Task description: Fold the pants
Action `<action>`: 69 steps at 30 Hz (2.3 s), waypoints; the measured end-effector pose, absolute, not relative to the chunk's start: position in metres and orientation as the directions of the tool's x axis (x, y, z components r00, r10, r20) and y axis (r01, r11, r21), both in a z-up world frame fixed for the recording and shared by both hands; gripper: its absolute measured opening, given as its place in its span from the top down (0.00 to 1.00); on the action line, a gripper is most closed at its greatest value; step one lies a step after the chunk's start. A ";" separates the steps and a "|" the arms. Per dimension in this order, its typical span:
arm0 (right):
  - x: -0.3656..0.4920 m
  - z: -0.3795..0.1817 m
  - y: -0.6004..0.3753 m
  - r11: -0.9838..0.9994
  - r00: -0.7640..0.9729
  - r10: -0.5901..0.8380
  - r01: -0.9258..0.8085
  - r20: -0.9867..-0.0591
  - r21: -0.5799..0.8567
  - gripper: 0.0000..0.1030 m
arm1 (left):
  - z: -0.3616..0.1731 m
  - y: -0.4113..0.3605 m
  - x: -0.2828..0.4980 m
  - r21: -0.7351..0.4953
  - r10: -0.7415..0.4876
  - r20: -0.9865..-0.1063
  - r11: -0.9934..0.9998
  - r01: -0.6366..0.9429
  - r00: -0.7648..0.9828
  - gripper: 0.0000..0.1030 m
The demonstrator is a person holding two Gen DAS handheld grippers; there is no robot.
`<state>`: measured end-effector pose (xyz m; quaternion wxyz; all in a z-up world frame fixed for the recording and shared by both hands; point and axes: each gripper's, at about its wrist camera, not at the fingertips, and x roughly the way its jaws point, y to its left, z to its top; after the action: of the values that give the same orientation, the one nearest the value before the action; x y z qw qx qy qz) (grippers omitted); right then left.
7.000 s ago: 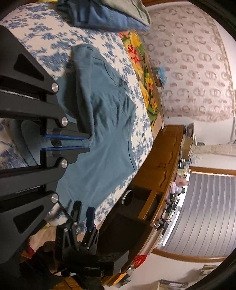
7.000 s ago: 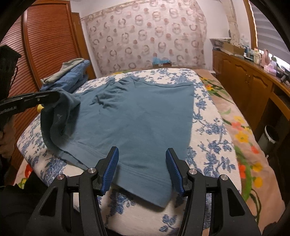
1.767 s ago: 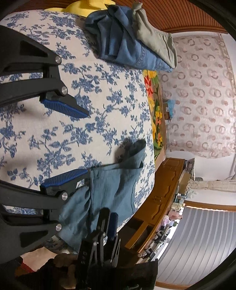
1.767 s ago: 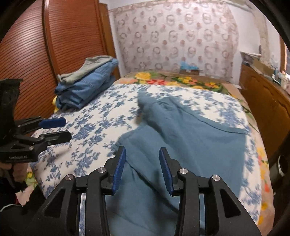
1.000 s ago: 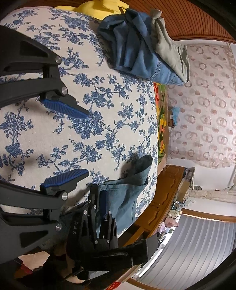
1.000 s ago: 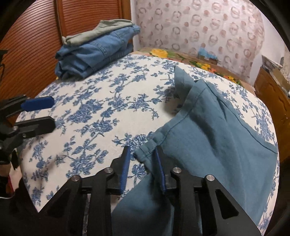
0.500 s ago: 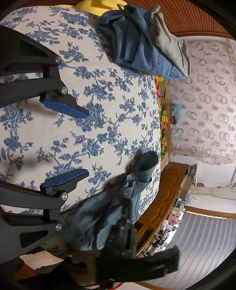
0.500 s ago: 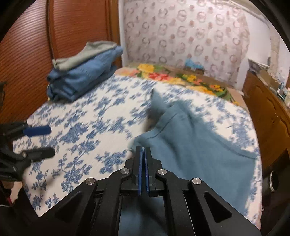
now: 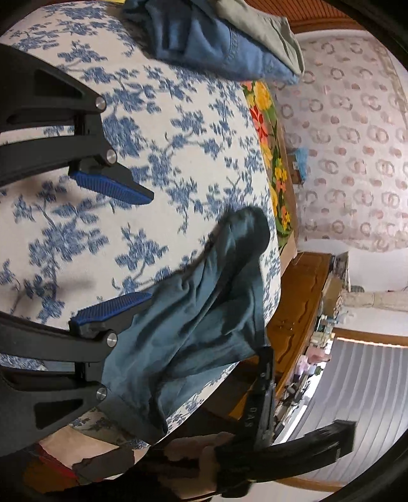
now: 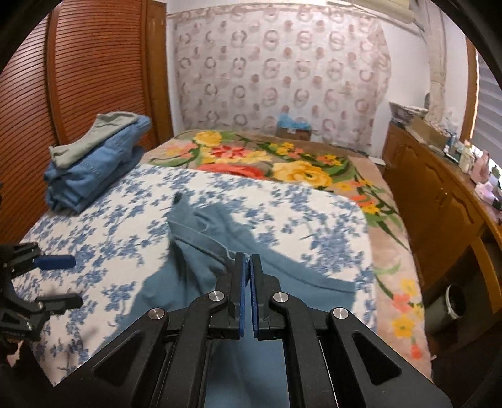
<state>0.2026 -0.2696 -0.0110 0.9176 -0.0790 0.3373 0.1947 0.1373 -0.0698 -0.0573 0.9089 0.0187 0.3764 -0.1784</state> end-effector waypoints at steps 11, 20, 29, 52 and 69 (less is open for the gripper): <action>0.232 -0.014 -0.310 0.948 0.735 0.196 -0.311 -0.649 -0.066 1.00 | -0.066 -0.086 0.135 -0.095 -0.320 -0.709 0.927 0.364 0.629 0.44; 0.257 -0.026 -0.340 0.969 0.731 0.067 -0.210 -0.679 -0.130 1.00 | -0.067 -0.090 0.132 -0.096 -0.322 -0.711 0.925 0.367 0.626 0.44; 0.251 -0.034 -0.358 0.980 0.710 0.084 -0.186 -0.700 -0.071 0.97 | -0.068 -0.097 0.128 -0.097 -0.325 -0.712 0.923 0.371 0.622 0.44; 0.088 -0.042 -0.341 0.953 0.669 0.260 -0.296 -0.696 0.071 0.67 | -0.070 -0.122 0.109 -0.079 -0.354 -0.729 0.893 0.442 0.586 0.44; 0.050 -0.064 -0.342 0.951 0.629 0.275 -0.289 -0.727 0.111 0.88 | -0.078 -0.121 0.090 -0.085 -0.359 -0.754 0.884 0.459 0.551 0.44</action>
<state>0.0503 -0.3420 -0.0637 0.9025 -0.0082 0.4013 0.1562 0.0900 -0.1207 -0.0779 0.8785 0.0609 0.4127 -0.2328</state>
